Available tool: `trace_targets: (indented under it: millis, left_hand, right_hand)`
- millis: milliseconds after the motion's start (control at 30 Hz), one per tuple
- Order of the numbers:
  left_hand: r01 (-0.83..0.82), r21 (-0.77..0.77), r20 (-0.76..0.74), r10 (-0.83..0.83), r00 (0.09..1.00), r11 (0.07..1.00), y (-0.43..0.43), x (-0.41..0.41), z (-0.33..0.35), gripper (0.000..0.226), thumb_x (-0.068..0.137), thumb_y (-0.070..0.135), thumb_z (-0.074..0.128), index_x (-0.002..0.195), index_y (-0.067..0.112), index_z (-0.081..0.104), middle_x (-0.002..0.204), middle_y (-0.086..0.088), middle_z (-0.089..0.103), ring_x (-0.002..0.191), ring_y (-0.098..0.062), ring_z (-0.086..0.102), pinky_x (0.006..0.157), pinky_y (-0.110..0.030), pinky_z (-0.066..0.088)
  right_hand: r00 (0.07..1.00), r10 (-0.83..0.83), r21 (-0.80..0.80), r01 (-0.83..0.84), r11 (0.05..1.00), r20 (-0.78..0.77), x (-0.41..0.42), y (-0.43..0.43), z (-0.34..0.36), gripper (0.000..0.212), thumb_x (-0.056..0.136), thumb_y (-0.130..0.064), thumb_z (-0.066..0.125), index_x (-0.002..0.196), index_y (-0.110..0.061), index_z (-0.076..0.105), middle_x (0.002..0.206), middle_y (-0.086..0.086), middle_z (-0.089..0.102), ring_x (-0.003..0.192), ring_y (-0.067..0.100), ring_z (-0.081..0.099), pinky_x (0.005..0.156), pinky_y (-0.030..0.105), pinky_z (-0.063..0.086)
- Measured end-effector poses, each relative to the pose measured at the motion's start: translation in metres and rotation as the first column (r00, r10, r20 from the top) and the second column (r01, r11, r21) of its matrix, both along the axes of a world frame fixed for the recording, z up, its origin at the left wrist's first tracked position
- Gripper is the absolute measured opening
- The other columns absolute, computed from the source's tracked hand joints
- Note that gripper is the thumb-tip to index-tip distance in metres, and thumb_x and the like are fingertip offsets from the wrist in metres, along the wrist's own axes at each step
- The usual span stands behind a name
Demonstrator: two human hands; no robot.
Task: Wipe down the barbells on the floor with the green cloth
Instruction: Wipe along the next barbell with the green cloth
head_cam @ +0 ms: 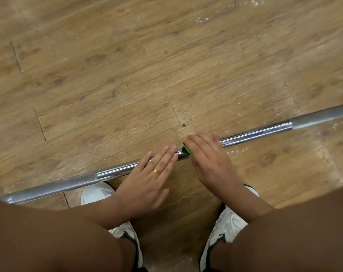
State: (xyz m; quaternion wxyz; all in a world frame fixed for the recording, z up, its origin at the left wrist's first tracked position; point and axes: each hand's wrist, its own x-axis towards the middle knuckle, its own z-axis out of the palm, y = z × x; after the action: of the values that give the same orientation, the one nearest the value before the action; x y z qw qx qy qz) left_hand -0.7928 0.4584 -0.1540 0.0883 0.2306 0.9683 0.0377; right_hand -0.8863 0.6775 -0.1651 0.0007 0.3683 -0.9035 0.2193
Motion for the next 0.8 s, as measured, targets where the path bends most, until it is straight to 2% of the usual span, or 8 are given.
trace_targets:
  millis: [167, 367, 533, 700, 800]
  left_hand:
    - [-0.006, -0.007, -0.006, 0.006, 1.000, 1.000, 0.000, 0.000, 0.000, 0.093, 0.094, 0.047, 0.055, 0.160, 0.002, 0.009, 0.169, -0.017, 0.001, 0.157, -0.029, 0.003, 0.122, -0.050, 0.015]
    - [-0.024, -0.027, -0.026, 0.024, 0.999, 0.999, -0.001, -0.006, -0.003, 0.093, 0.093, 0.046, 0.054, 0.160, 0.001, 0.008, 0.169, -0.017, 0.000, 0.156, -0.030, 0.003, 0.123, -0.051, 0.014]
    - [-0.070, -0.031, -0.036, 0.069, 0.997, 0.997, -0.001, -0.014, -0.004, 0.097, 0.090, 0.047, 0.056, 0.160, 0.001, 0.007, 0.169, -0.016, 0.000, 0.157, -0.030, 0.004, 0.123, -0.055, 0.017]
    - [-0.117, -0.023, -0.048, 0.116, 0.992, 0.993, -0.002, -0.025, -0.003, 0.100, 0.088, 0.053, 0.055, 0.161, 0.004, 0.006, 0.170, -0.013, -0.001, 0.157, -0.026, 0.001, 0.124, -0.054, 0.016]
    - [-0.124, -0.044, -0.080, 0.120, 0.990, 0.991, -0.005, -0.032, -0.007, 0.099, 0.091, 0.057, 0.052, 0.161, 0.004, 0.006, 0.170, -0.013, -0.001, 0.157, -0.026, 0.002, 0.124, -0.055, 0.015]
  right_hand:
    - [0.981, -0.191, -0.023, 0.191, 0.981, 0.010, 0.002, 0.011, 0.002, 0.041, 0.100, -0.008, 0.046, 0.141, -0.009, 0.050, 0.140, 0.005, 0.053, 0.137, 0.026, 0.044, 0.124, 0.046, 0.012]
    - [0.999, -0.048, 0.013, 0.047, 0.999, 0.027, -0.010, 0.007, 0.009, 0.041, 0.098, -0.008, 0.047, 0.138, -0.008, 0.053, 0.137, 0.006, 0.056, 0.134, 0.026, 0.047, 0.124, 0.042, 0.010]
    - [0.984, -0.171, -0.015, 0.173, 0.985, 0.055, -0.021, 0.009, 0.014, 0.040, 0.096, -0.005, 0.047, 0.136, -0.008, 0.052, 0.134, 0.005, 0.056, 0.130, 0.026, 0.049, 0.125, 0.043, 0.006]
    - [1.000, -0.018, 0.028, 0.017, 0.999, 0.019, -0.029, -0.002, 0.012, 0.043, 0.096, -0.004, 0.051, 0.138, -0.009, 0.052, 0.135, 0.006, 0.056, 0.132, 0.026, 0.048, 0.124, 0.041, 0.009]
    - [0.992, -0.112, 0.007, 0.112, 0.994, 0.055, -0.042, -0.002, 0.013, 0.043, 0.094, -0.002, 0.053, 0.137, -0.007, 0.053, 0.133, 0.008, 0.057, 0.129, 0.027, 0.050, 0.125, 0.042, 0.008]
